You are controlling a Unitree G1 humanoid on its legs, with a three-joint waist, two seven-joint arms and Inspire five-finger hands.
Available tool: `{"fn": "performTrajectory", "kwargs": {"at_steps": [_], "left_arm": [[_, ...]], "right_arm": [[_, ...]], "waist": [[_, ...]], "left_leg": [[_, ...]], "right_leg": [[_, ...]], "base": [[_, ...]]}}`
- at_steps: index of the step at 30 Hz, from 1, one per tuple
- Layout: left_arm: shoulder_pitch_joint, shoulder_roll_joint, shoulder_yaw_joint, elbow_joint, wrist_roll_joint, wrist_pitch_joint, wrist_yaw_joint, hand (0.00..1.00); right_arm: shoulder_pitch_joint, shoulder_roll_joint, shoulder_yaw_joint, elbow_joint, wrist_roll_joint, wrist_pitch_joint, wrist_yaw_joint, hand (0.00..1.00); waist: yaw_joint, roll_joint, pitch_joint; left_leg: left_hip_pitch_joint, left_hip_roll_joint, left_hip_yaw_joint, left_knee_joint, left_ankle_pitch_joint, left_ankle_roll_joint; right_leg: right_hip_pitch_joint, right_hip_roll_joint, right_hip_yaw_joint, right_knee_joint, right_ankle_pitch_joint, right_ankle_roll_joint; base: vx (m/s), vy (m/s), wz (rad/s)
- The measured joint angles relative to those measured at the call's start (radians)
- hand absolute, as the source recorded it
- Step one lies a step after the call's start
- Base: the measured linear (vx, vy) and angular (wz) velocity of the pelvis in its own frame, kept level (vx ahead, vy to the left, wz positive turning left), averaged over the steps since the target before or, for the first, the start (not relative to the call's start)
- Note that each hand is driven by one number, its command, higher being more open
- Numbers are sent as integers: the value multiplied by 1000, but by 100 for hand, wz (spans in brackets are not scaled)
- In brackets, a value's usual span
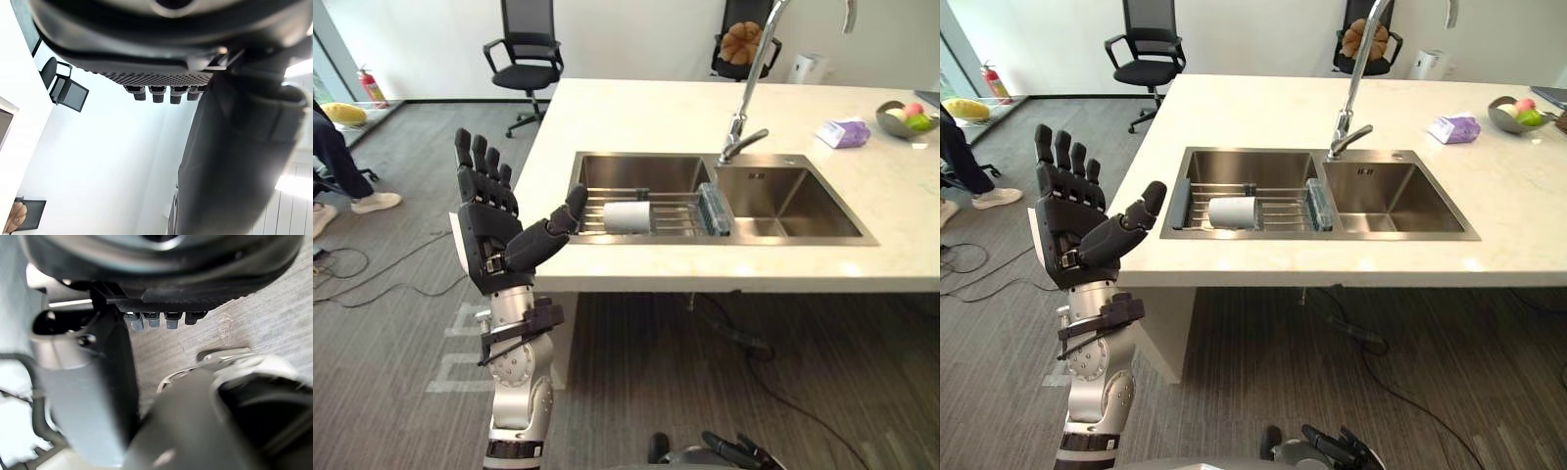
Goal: Walk over to the sink, pick up the cup, carry it to the dishwasher, place the cup inside the dishwasher, then close the dishwasher door
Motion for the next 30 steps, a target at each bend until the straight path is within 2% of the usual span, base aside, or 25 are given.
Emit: {"fn": "performTrajectory", "kwargs": {"at_steps": [1, 3, 4, 5, 6, 7, 9, 13, 15, 18, 19, 21, 25, 27, 30], "left_arm": [[10, 8, -10, 1, 13, 12, 2, 100], [10, 18, -23, 1, 44, 22, 2, 100], [7, 45, -52, -5, 109, 34, 2, 100], [1, 55, -68, -8, 130, 42, 1, 100], [-11, 78, -104, -14, 164, 57, -4, 100], [-27, 96, -139, -15, 189, 73, -4, 100], [-78, 118, -184, -15, 249, 101, -6, 100], [-187, 144, -249, -14, 355, 166, -19, 100], [-274, 179, -281, 8, 395, 208, -50, 100], [-349, 243, -304, 86, 427, 259, -105, 100], [-353, 253, -305, 98, 434, 268, -111, 100], [-370, 310, -306, 188, 478, 333, -144, 100], [-402, 372, -307, 300, 531, 429, -180, 100], [-436, 397, -307, 345, 553, 460, -188, 100], [-515, 447, -307, 452, 579, 497, -198, 100]], "right_arm": [[-2, -11, 11, 10, -12, -2, -1, 100], [-1, -17, 25, 15, -15, -2, -1, 100], [-1, -21, 25, 23, -15, -3, 1, 100], [-1, -21, 22, 30, -15, -5, 3, 100], [-6, -12, 0, 45, -14, -3, 4, 100], [0, 2, -13, 40, -15, -3, 5, 100], [6, 20, -14, 17, -15, -3, 2, 100], [15, 36, -14, -5, -14, 6, -8, 100], [15, 40, -14, -7, -15, 6, -13, 100], [14, 42, -15, -5, -14, 21, -17, 100], [13, 42, -14, -6, -15, 24, -17, 100], [8, 40, -13, -8, -16, 46, -13, 100], [-7, 38, -8, -10, -15, 72, -12, 100], [-9, 37, -2, -11, -13, 85, -11, 100], [-21, 32, 0, -12, -12, 103, -4, 100]], "waist": [[14, 2, -2], [23, -1, -4], [27, -3, -8], [24, -2, -9], [25, -6, -13], [11, -13, -29], [-8, -22, -26], [-30, -28, -28], [-45, -35, -34], [-58, -39, -40], [-61, -39, -41], [-83, -41, -48], [-103, -46, -45], [-103, -48, -44], [-125, -50, -43]], "left_leg": [[-42, -3, 15, 27, -45, -3], [-68, -30, 40, -30, -87, -11], [-77, -110, 86, -267, -106, -22], [-73, -142, 88, -370, -88, -22], [-48, -183, 81, -514, 7, -44], [1, -218, 94, -623, 55, -43], [50, -243, 109, -730, 96, -42], [82, -254, 125, -783, 105, -40], [90, -263, 122, -801, 110, -36], [124, -272, 118, -841, 125, -34], [127, -273, 118, -845, 127, -34], [130, -283, 119, -863, 140, -31], [133, -288, 128, -872, 147, -29], [130, -291, 135, -872, 147, -28], [130, -298, 139, -873, 146, -25]], "right_leg": [[31, 3, 1, -29, 0, -5], [58, -4, 3, -57, 1, -7], [76, -26, 6, -80, 9, -6], [78, -31, 4, -86, 14, 4], [78, -40, 16, -87, 21, 21], [83, -57, 24, -94, 25, 28], [82, -65, 32, -96, 25, 32], [86, -66, 53, -103, 25, 34], [92, -70, 51, -116, 26, 39], [119, -71, 45, -138, 31, 50], [122, -71, 45, -140, 32, 52], [125, -76, 47, -163, 40, 63], [122, -77, 59, -183, 59, 68], [124, -77, 68, -200, 73, 71], [124, -82, 74, -208, 81, 79]], "base": [[197, -70, 11], [183, -35, 0], [187, 0, 1], [182, 35, -9], [222, 42, -11], [290, 50, -13], [236, 63, -8], [100, 52, -14], [31, 31, 5], [-10, 7, 6], [-43, -1, 2], [-62, -6, -2], [-72, -4, -7], [-22, 10, -14], [1, 15, -6]]}}
